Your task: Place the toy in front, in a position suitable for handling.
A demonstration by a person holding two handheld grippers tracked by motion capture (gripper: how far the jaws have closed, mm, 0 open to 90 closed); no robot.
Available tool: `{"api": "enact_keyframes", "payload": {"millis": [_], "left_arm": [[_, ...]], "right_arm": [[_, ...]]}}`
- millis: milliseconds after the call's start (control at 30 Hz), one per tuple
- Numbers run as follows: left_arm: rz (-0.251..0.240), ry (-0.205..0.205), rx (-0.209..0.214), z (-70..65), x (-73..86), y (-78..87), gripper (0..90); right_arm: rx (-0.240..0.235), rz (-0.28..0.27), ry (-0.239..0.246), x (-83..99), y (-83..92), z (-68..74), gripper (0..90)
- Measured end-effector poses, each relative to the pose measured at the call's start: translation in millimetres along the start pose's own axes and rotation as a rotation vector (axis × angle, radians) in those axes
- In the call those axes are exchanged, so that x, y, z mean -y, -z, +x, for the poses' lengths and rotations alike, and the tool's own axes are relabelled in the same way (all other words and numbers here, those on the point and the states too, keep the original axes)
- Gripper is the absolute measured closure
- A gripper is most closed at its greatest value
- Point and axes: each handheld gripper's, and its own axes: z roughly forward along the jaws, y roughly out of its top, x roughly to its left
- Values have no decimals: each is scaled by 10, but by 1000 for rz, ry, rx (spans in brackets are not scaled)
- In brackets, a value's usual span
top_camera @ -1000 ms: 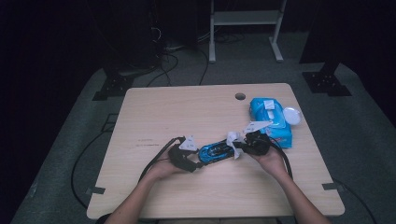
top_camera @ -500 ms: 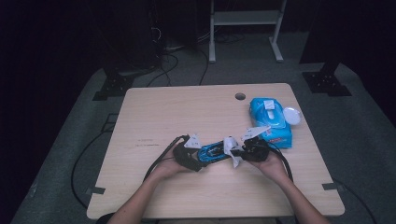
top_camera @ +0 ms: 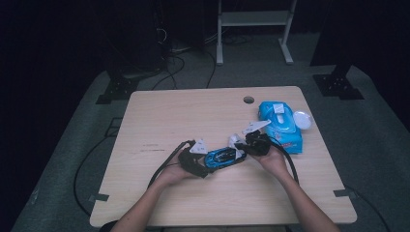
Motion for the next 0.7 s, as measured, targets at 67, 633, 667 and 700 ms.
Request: {"api": "enact_keyframes", "payload": {"millis": [67, 633, 667, 700], "left_arm": [[11, 2, 1, -1, 6, -3, 257], [0, 2, 10, 10, -4, 11, 269], [0, 1, 10, 10, -4, 10, 268], [-1, 0, 11, 11, -4, 10, 268]], "right_arm": [[7, 18, 11, 11, 65, -20, 824], [-6, 22, -24, -14, 25, -75, 827], [-7, 20, -31, -15, 22, -74, 827], [-11, 17, -33, -20, 14, -62, 826]]}}
